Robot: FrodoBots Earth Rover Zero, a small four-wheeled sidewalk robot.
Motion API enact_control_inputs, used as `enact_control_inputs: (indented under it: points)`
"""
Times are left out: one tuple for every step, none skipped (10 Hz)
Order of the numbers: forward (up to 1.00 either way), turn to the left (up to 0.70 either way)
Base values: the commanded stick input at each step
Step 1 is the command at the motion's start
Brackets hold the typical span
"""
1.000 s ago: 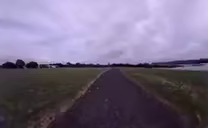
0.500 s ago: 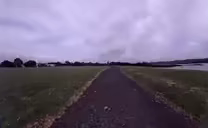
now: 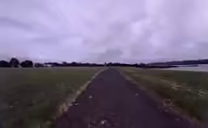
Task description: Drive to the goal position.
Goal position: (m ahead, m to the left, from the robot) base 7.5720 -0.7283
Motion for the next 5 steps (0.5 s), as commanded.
enact_control_inputs:
  points:
    - [0.7,0.0]
    - [0.7,0.0]
    - [0.7,0.0]
    - [0.7,0.0]
    - [0.7,0.0]
